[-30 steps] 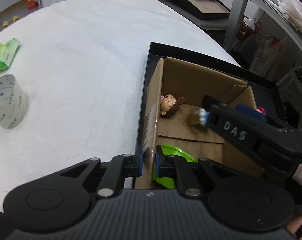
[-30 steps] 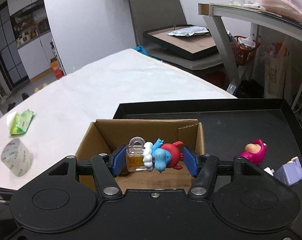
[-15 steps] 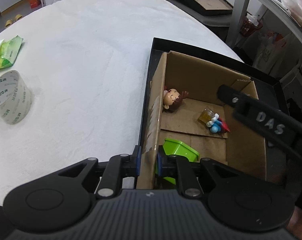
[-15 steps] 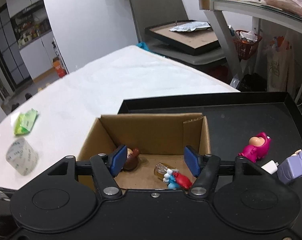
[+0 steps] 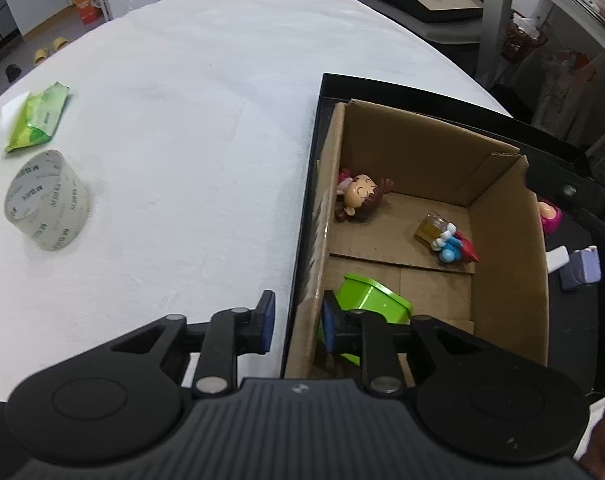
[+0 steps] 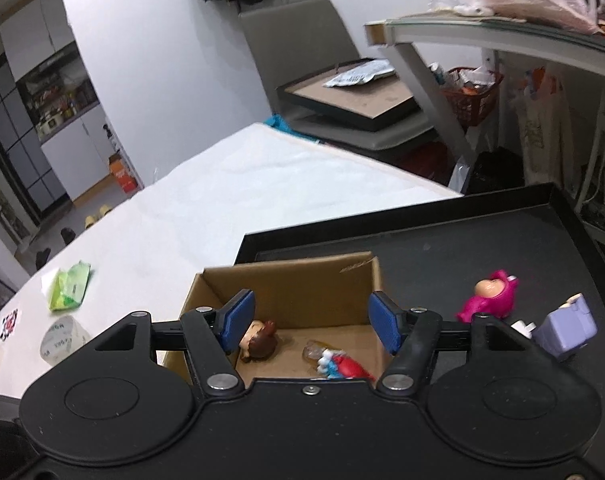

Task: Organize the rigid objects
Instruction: 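Carry the blue-red figure into the box with the right gripper and release, then move the right gripper to the lavender block and grasp it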

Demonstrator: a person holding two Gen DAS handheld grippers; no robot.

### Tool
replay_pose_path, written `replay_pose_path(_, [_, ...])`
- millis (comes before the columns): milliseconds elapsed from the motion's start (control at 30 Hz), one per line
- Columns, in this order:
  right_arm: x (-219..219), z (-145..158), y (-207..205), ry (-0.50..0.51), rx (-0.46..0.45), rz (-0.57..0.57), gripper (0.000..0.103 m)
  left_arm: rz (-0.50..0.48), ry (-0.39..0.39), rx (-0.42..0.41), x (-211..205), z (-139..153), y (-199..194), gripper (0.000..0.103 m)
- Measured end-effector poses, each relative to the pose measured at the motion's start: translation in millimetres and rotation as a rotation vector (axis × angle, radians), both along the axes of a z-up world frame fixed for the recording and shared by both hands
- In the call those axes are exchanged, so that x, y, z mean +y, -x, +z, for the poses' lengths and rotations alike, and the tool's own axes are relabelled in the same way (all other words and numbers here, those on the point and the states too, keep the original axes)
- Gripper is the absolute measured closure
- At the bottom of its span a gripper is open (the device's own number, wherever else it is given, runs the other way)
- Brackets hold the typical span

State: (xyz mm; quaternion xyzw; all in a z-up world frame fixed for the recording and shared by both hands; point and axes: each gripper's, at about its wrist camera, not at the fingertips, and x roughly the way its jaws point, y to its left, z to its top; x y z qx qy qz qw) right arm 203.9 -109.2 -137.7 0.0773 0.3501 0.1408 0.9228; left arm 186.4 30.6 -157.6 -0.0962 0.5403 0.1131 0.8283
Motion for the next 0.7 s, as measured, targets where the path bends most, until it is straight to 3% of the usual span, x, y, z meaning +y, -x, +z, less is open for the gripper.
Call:
replay_pose_path(333, [-38,-1,-6,0.002,0.031,-0.110,0.036,0.004,-0.081,0.016,-17,3,-9,0.062])
replay_pose_path(700, [-74,-14,-14,0.003,0.096,-0.216,0.033,-0.014,-0.170,0.050,-42,2,-20,0.060])
